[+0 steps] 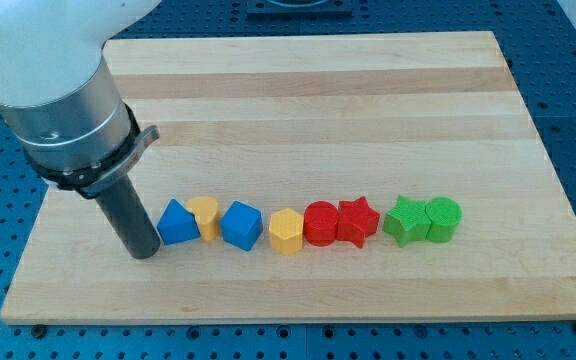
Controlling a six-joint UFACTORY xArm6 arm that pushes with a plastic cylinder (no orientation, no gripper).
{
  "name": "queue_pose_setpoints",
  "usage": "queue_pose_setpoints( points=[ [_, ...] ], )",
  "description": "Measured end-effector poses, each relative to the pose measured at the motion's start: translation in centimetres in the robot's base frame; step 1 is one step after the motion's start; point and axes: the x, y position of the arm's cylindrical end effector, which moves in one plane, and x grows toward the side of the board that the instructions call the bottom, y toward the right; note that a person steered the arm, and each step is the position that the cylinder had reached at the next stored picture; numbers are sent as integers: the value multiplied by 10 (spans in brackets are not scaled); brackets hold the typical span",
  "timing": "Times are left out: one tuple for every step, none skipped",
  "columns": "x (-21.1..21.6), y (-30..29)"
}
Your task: Place your arm at the bottom side of the yellow hexagon
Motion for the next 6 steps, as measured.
queue_pose_setpoints(
  points=[
    [10,0],
    [33,31],
    [34,70],
    [34,105],
    [36,106],
    [31,127]
  ],
)
